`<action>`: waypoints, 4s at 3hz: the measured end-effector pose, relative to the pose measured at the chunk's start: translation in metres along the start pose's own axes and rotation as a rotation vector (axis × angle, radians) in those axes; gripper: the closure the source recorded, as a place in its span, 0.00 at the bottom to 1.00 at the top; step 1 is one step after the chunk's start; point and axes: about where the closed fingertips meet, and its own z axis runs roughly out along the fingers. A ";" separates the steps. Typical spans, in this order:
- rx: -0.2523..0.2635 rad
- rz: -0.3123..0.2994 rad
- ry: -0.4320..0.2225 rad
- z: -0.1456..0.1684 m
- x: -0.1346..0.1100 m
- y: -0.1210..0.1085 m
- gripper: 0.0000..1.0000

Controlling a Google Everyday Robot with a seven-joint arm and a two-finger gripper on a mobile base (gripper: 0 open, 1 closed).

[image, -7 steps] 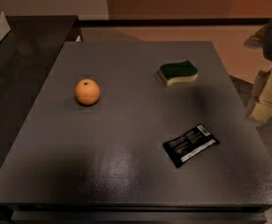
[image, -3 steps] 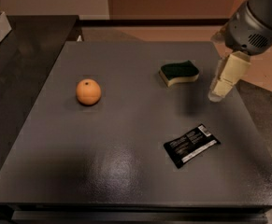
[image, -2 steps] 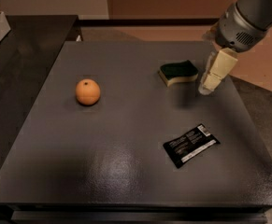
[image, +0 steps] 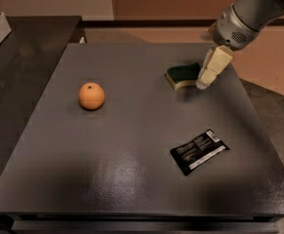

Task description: Pick sponge

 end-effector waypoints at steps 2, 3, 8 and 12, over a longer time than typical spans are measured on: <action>-0.045 -0.012 -0.018 0.049 0.004 -0.026 0.00; -0.079 -0.017 -0.012 0.076 0.011 -0.034 0.00; -0.078 -0.033 -0.054 0.066 0.001 -0.039 0.87; 0.000 -0.130 -0.138 -0.032 -0.075 -0.037 1.00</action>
Offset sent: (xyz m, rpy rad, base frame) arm 0.0528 0.0130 -0.0614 0.0206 0.0489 0.0514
